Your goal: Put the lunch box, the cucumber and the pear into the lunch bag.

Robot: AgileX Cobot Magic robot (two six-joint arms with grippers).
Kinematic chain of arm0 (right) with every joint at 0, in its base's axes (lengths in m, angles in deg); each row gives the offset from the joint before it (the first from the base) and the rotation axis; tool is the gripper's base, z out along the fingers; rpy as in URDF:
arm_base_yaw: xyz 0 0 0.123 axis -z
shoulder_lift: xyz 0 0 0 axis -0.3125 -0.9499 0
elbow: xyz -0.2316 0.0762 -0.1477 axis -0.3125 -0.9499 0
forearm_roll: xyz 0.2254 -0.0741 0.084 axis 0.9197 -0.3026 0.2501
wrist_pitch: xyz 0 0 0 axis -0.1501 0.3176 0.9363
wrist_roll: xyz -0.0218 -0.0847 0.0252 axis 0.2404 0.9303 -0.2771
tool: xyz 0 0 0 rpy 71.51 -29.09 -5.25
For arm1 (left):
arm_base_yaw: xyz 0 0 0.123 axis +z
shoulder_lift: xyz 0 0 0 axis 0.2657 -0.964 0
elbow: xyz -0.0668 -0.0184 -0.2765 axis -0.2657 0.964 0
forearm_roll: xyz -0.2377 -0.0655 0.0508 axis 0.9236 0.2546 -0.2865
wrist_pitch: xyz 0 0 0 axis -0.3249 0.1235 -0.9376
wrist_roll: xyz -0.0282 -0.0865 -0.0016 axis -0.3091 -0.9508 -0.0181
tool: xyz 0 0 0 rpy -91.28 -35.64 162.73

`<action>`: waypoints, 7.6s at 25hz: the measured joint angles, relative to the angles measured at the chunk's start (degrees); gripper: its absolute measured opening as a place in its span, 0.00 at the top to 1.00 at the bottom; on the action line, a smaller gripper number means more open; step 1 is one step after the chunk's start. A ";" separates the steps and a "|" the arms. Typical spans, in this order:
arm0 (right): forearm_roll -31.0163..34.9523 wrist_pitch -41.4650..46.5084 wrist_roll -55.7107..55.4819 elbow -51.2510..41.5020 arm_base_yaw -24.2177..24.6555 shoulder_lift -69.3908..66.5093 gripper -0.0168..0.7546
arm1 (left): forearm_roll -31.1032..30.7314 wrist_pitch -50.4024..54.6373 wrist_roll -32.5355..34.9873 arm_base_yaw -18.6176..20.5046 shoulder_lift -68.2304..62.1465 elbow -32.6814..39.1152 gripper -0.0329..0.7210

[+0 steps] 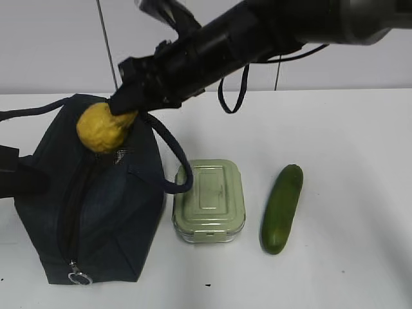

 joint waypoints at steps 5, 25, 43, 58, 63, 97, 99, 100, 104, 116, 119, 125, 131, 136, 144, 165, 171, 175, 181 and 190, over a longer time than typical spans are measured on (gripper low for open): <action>-1.23 -2.53 0.27 0.23 0.00 -4.29 0.68 | 0.17 -0.06 0.00 0.00 0.00 0.00 0.98; -21.73 3.39 -15.19 13.30 2.96 -2.70 0.27 | 0.20 -0.18 0.00 0.00 0.00 0.00 0.98; -64.43 21.88 -50.78 14.31 3.18 -0.37 0.28 | 0.20 -0.25 0.00 0.00 0.00 0.00 0.98; -69.48 21.65 -65.51 -1.73 3.18 -0.23 0.41 | 0.20 -0.25 0.00 0.00 0.00 0.00 0.98; -68.40 21.43 -71.59 -3.19 3.18 -0.23 0.49 | 0.20 -0.25 0.00 0.00 0.00 0.00 0.98; -70.58 21.43 -81.24 -3.45 3.18 -0.74 0.25 | 0.20 -0.30 0.00 0.05 0.00 0.00 0.98; -70.85 21.39 -81.24 -3.45 3.18 -2.02 0.23 | 0.20 -0.36 0.00 0.05 0.00 0.00 0.98; -70.94 21.39 -81.24 -3.45 3.18 -2.79 0.24 | 0.20 -0.36 0.00 0.05 0.00 0.00 0.98; -71.09 21.14 -81.24 -3.45 3.18 -5.95 0.28 | 0.20 -0.36 0.00 0.05 0.00 0.00 0.98; -71.91 20.86 -81.06 -3.45 3.18 -10.69 0.42 | 0.14 -0.18 0.00 0.05 0.00 0.00 0.98; -72.07 20.77 -80.92 -3.45 3.18 -10.69 0.47 | 0.14 -0.18 0.00 0.05 0.00 0.00 0.98; -74.41 20.77 -80.82 -3.45 3.18 -10.72 0.51 | 0.14 -0.18 0.00 0.05 0.00 0.00 0.98; -76.58 20.77 -79.53 0.09 3.18 -10.40 0.51 | 0.14 -0.18 0.00 0.05 0.00 0.00 0.98; -78.12 20.77 -79.29 4.43 3.18 -7.26 0.51 | 0.09 -0.18 0.00 0.05 0.00 0.00 0.98; -78.20 21.41 -75.57 12.21 1.17 -1.01 0.51 | 0.11 -0.18 0.00 0.05 0.00 0.00 0.98; -56.90 10.27 -63.28 20.91 -13.25 1.51 0.51 | 0.11 -0.18 0.00 0.05 0.00 0.00 0.98; -46.83 2.11 -62.51 21.04 -13.92 -1.11 0.51 | 0.11 -0.23 0.00 0.05 0.00 0.00 0.98; -44.93 1.96 -62.38 21.04 -13.92 -5.17 0.51 | 0.11 -0.23 0.00 0.05 0.00 0.00 0.98; -48.12 6.89 -62.12 21.04 -13.92 -9.10 0.51 | 0.17 -0.70 0.00 0.05 0.00 0.00 0.98; -42.65 4.64 -57.65 21.04 -13.92 -14.20 0.51 | 0.22 -1.30 0.00 0.05 0.00 0.00 0.98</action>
